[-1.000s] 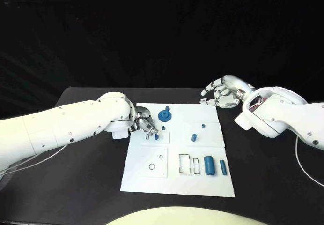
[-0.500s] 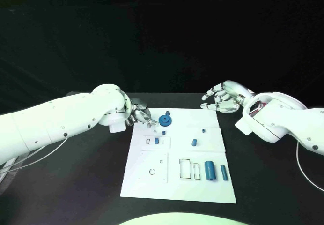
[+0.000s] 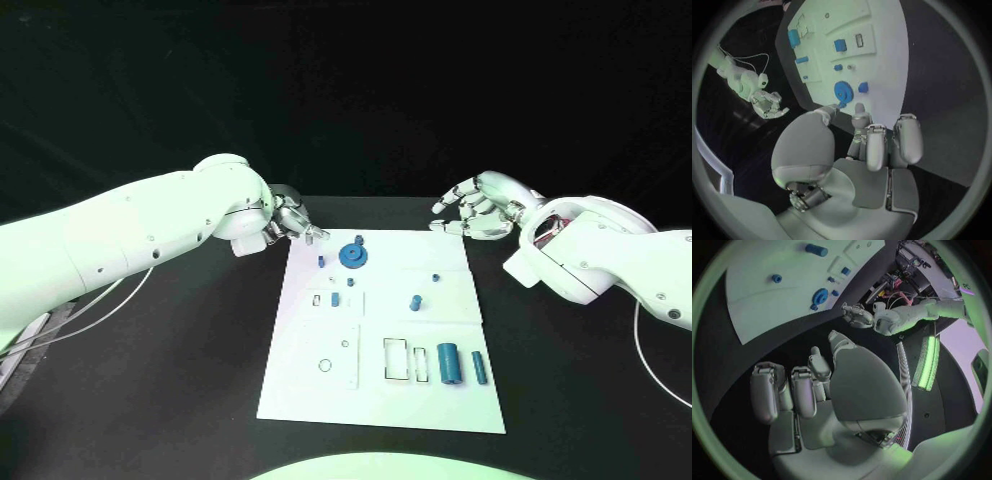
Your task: Assemble the parts on the task board
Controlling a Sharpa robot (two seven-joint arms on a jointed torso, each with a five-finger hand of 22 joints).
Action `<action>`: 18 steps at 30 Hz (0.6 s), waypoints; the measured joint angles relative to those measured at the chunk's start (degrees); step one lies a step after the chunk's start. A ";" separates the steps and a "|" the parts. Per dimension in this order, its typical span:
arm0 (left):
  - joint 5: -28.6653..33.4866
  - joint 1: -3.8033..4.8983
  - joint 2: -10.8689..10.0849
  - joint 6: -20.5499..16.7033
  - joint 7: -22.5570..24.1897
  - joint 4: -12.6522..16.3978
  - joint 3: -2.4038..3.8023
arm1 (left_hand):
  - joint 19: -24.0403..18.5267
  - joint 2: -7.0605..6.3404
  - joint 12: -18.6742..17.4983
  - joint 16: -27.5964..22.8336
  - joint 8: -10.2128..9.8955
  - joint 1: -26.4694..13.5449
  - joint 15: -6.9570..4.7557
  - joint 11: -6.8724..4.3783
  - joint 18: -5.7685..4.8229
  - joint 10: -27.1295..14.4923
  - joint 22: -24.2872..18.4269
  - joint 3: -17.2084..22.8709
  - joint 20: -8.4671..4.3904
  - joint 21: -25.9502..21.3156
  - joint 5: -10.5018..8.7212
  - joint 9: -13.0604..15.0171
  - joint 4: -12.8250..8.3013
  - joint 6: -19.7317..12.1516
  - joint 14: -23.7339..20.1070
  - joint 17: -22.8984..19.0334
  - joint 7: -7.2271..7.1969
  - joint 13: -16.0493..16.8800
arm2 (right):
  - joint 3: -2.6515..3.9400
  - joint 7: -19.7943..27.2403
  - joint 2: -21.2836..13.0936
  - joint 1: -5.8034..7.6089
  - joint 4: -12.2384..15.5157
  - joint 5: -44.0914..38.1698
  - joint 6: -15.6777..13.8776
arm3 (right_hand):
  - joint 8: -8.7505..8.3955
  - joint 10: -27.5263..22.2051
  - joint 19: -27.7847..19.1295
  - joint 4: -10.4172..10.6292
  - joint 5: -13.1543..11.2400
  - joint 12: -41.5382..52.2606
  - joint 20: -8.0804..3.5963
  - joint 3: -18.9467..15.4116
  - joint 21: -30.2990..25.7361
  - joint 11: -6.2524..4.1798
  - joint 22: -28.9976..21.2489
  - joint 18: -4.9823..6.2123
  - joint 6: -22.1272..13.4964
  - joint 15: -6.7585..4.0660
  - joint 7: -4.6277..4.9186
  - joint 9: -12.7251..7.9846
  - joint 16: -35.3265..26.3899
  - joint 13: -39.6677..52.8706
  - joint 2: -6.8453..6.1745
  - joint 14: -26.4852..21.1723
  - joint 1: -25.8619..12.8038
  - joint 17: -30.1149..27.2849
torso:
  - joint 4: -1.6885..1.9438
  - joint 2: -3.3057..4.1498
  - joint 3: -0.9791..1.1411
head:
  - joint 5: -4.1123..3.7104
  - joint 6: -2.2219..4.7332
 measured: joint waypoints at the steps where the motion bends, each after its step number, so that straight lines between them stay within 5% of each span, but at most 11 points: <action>1: -0.07 0.01 0.30 0.03 0.02 -0.41 -0.08 | 0.00 0.00 0.00 0.00 0.00 0.00 0.00 0.00 0.00 0.00 0.00 0.00 0.00 0.00 0.00 0.00 0.00 0.00 0.00 0.00 0.00 0.00 | 0.00 0.00 0.00 0.00 0.01 0.00 0.00 | 0.00 0.00 0.00 0.00 0.00 0.00 0.00 0.00 0.00 0.00 0.00 0.00 0.00 0.00 0.00 0.00 0.00 0.00 0.00 0.00 0.00 0.00 | 0.01 0.00 -0.01 | 0.03 -0.02; 18: -1.31 -0.38 5.52 2.11 0.15 -8.31 -1.95 | -0.16 0.00 0.00 0.00 -0.27 0.00 0.00 0.21 0.00 -0.21 0.00 -0.47 0.16 0.00 0.00 -0.35 0.16 0.01 0.00 0.00 0.00 -0.07 | 0.00 -0.02 0.11 0.00 0.09 0.01 0.03 | 0.00 0.00 0.00 0.00 -0.24 0.00 0.00 0.00 0.00 0.00 -0.01 0.00 0.00 0.00 0.00 -0.06 0.00 -0.01 0.00 0.00 0.00 -0.01 | -0.08 -0.02 -0.03 | 0.17 -0.42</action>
